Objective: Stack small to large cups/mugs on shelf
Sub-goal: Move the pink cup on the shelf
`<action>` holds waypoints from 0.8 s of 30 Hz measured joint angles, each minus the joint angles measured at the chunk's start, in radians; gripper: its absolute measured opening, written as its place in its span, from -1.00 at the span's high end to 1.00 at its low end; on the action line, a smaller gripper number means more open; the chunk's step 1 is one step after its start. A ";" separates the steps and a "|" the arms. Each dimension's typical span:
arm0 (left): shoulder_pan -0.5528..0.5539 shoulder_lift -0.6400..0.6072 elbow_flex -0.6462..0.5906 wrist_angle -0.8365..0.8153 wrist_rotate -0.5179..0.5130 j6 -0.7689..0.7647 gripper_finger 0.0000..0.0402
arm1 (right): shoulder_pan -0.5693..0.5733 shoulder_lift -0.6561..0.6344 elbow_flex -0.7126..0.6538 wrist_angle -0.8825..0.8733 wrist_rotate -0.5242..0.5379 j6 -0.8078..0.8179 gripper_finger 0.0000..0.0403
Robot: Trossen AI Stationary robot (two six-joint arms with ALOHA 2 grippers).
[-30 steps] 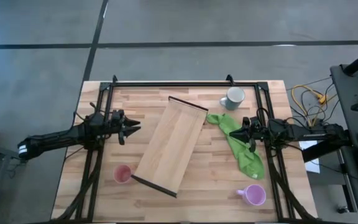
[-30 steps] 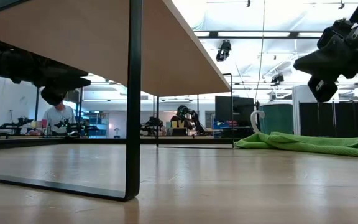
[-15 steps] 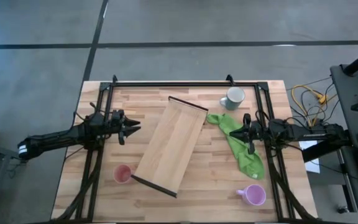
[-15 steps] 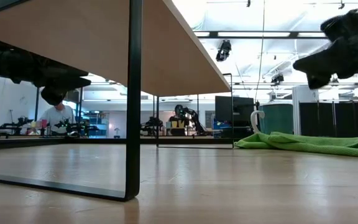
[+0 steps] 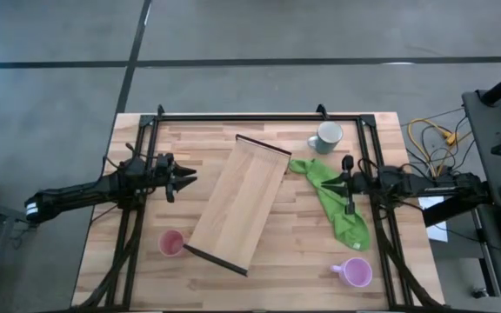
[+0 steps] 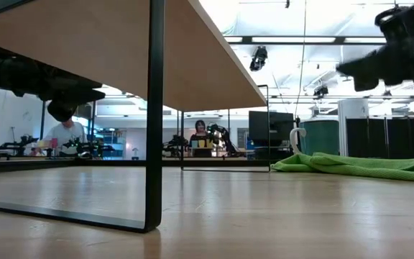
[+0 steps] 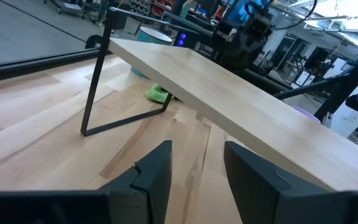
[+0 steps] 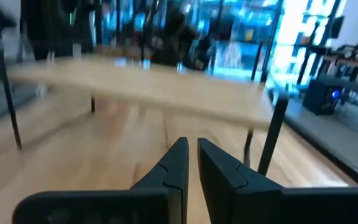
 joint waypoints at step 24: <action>0.002 0.212 0.633 -0.524 -0.058 0.368 0.34 | 0.000 0.610 1.229 -1.196 0.175 0.147 0.86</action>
